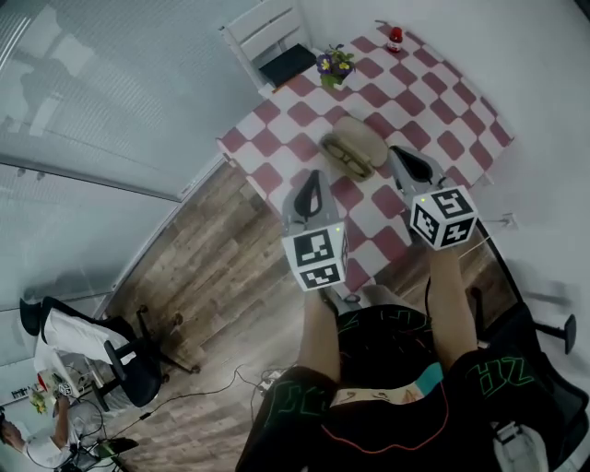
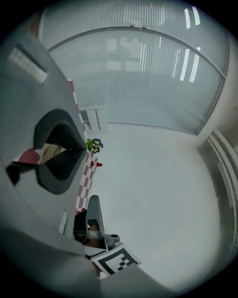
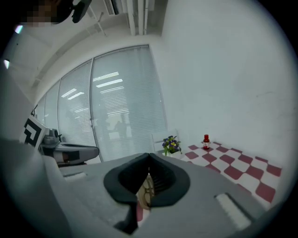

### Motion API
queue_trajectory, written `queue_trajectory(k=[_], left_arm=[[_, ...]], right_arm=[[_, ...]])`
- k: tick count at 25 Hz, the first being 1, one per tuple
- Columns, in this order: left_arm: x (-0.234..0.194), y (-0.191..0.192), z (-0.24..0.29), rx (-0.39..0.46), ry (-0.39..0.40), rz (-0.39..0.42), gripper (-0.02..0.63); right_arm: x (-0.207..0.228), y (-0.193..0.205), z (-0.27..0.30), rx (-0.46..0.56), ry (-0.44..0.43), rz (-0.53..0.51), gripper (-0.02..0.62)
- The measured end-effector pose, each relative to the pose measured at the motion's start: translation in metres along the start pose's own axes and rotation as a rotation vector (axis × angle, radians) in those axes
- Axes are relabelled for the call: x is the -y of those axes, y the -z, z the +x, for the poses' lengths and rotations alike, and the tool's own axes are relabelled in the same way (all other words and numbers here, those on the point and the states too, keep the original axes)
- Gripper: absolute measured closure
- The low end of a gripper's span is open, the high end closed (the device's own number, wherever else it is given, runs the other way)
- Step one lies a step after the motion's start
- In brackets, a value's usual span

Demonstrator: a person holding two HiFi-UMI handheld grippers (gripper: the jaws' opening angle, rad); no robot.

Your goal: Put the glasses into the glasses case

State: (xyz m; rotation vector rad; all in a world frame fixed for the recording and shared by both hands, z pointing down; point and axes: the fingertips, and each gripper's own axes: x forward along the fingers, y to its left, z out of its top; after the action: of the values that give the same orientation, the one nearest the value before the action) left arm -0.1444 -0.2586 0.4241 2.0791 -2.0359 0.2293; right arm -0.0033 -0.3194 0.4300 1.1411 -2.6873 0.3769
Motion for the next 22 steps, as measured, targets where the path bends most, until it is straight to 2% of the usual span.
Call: queue_trajectory(k=[7,11,16,22], left_arm=[[0.021,-0.036,-0.029,0.072,-0.009,0.053,0.597],[0.033,-0.050,-0.043,0.100,-0.005,0.067,0.597],[0.029,-0.060,-0.050,0.121,-0.040,0.083,0.597],[0.019,-0.069,-0.059,0.143,-0.076,0.092,0.597]], right_arm=[[0.013,-0.031,-0.046,0.101,0.078,-0.062,0.592],[0.013,-0.047,-0.069,0.157,0.085,-0.093,0.592],[0.008,-0.065,-0.079,0.216,0.084,-0.144,0.592],[0.009,-0.078,-0.087,0.250,0.104,-0.147,0.592]])
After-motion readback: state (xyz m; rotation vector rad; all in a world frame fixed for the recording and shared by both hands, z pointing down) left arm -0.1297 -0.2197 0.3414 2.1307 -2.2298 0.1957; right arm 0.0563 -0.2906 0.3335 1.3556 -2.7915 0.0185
